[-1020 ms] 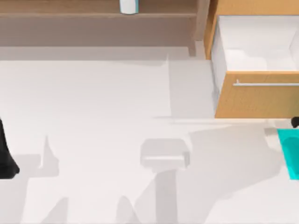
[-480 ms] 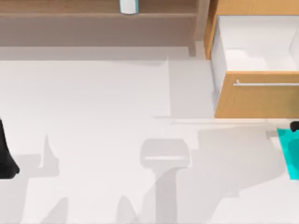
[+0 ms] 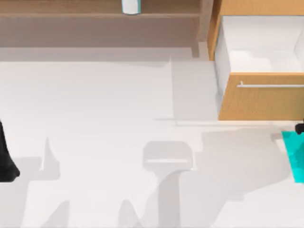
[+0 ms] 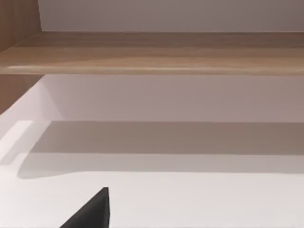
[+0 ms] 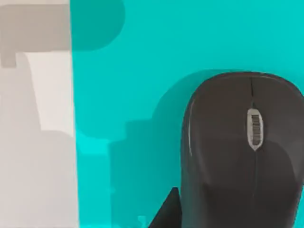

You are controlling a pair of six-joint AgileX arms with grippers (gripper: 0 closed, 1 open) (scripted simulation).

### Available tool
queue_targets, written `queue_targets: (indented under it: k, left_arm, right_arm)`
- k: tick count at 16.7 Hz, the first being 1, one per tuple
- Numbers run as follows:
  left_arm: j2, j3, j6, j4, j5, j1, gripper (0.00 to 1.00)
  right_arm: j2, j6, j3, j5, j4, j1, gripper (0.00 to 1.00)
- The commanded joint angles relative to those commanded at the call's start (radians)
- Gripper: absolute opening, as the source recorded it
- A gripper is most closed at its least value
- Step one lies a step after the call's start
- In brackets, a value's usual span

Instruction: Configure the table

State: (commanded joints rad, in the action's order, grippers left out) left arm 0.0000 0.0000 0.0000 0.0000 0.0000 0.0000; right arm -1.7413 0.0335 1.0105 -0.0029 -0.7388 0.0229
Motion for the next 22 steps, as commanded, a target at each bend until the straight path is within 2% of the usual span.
queue_targets:
  k: [3,4,15,18,22]
  left_arm:
    - [0.000,0.000,0.000,0.000,0.000,0.000,1.00]
    - [0.000,0.000,0.000,0.000,0.000,0.000,1.00]
    - [0.000,0.000,0.000,0.000,0.000,0.000,1.00]
    - [0.000,0.000,0.000,0.000,0.000,0.000,1.00]
    - [0.000,0.000,0.000,0.000,0.000,0.000,1.00]
  right_arm:
    - [0.000,0.000,0.000,0.000,0.000,0.000,0.98]
    - [0.000,0.000,0.000,0.000,0.000,0.000,1.00]
    - [0.021,0.021,-0.023,-0.003,0.025,-0.019,1.00]
    - [0.079,0.102,-0.104,-0.017,0.138,-0.087,1.00]
    - [0.162,0.273,-0.260,-0.043,0.425,-0.229,1.00]
